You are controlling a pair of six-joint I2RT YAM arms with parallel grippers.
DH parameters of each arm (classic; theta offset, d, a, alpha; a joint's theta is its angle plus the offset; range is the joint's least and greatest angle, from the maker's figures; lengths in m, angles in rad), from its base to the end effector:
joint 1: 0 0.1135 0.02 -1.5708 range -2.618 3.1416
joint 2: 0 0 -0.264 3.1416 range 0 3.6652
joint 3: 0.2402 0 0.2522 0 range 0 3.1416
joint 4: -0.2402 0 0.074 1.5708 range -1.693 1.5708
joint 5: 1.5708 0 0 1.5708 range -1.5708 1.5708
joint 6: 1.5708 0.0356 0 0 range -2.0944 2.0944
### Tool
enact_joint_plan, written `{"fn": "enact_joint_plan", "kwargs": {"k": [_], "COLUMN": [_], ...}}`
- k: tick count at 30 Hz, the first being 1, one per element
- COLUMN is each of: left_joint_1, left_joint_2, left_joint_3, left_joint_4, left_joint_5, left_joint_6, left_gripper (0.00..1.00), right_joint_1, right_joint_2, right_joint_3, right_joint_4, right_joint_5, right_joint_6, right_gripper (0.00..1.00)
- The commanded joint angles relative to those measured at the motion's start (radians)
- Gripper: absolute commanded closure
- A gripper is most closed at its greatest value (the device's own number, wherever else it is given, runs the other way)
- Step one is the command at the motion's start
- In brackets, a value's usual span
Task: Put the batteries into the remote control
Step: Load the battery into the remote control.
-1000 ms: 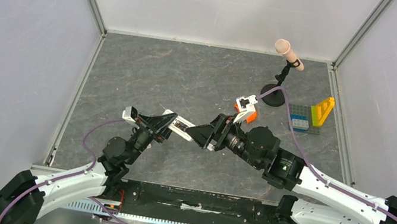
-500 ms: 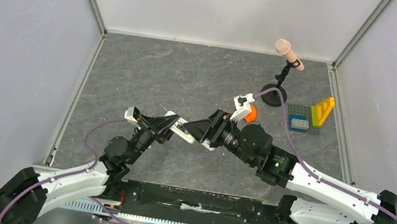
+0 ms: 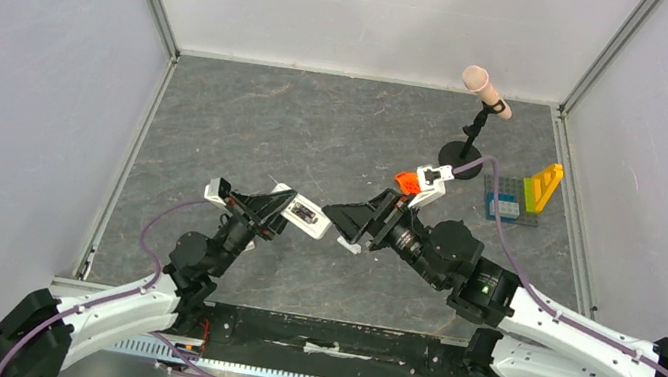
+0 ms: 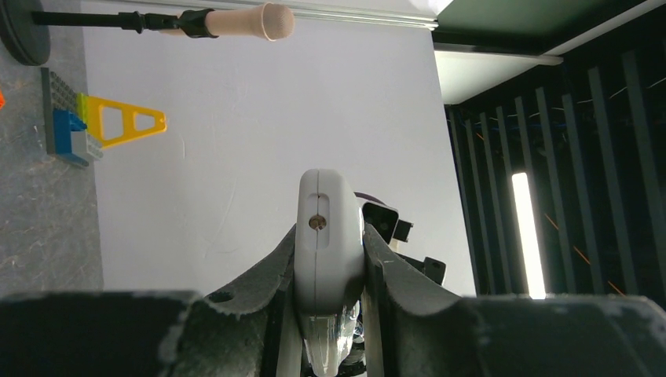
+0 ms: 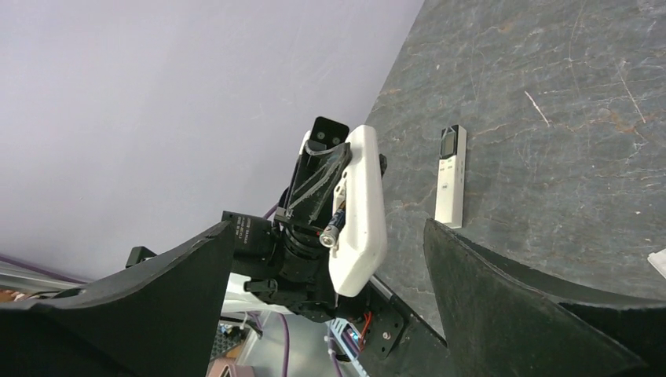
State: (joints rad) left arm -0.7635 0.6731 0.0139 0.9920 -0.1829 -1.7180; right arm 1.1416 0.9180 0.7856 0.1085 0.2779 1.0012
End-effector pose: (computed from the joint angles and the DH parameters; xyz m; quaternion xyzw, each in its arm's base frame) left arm 0.1107 -0.0970 0.2111 -0.3315 0.4791 -0.7501 0.3130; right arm 0.0998 0.1947 0.3478 0.0468 0.7137 0.5599 0.4183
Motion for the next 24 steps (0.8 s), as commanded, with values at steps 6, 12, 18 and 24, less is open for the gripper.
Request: {"fn": "enact_joint_plan", "kwargs": {"k": [6, 12, 18, 24], "left_joint_1": [0.0, 0.0, 0.0, 0.0], "left_joint_2": [-0.008, -0.009, -0.011, -0.009], "left_joint_3": [0.035, 0.041, 0.046, 0.044], "left_joint_4": [0.048, 0.043, 0.023, 0.021], "left_joint_5": [-0.017, -0.012, -0.001, 0.0], "left_joint_6": [-0.014, -0.014, -0.005, -0.001], "left_gripper": [0.98, 0.98, 0.98, 0.98], "right_joint_1": [0.002, -0.013, -0.037, -0.048], "right_joint_2": [0.095, 0.127, 0.128, 0.126], "right_joint_3": [0.053, 0.042, 0.021, 0.012], "right_joint_4": [-0.021, 0.0, 0.018, 0.029], "right_joint_5": [-0.089, -0.127, -0.153, -0.163], "right_joint_6": [-0.015, 0.052, 0.075, 0.081], "right_gripper": [0.08, 0.19, 0.23, 0.21]}}
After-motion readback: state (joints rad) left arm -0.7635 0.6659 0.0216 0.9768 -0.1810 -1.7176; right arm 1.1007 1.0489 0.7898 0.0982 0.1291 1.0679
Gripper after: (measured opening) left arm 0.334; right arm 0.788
